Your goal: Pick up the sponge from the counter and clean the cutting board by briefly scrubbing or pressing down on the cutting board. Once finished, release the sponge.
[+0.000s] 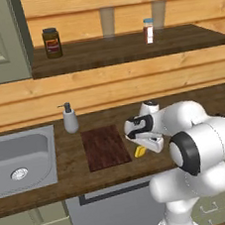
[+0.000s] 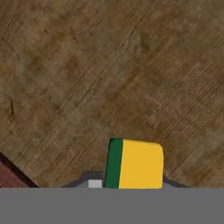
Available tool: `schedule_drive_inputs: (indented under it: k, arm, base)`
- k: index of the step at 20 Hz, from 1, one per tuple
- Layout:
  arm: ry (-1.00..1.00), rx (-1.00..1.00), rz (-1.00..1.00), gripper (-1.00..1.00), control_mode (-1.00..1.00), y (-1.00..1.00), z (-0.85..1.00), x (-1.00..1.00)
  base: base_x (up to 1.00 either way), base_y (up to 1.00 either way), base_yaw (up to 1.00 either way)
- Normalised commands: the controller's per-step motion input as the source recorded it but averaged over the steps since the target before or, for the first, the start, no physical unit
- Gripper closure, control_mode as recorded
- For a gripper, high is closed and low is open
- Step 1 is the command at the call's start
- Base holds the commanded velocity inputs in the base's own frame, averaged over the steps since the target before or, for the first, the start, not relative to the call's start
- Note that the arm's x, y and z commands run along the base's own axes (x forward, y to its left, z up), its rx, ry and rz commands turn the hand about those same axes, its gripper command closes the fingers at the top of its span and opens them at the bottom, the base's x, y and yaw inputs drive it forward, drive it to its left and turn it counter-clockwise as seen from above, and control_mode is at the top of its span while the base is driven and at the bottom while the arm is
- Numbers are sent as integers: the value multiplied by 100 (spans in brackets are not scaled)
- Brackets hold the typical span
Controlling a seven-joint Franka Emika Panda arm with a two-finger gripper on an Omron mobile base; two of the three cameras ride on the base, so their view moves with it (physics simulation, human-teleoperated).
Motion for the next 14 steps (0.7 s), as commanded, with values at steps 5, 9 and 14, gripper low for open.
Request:
schedule_drive_inputs:
  k: [5,9,14]
  arm:
    - [-4,0,-13,100,-100,15,54,-71]
    - [17,-4,-18,100,-100,67,41,-4]
    - [13,-7,-19,100,-100,29,9,6]
  base:
    - [0,0,0]
    - [0,0,0]
    - [0,0,0]
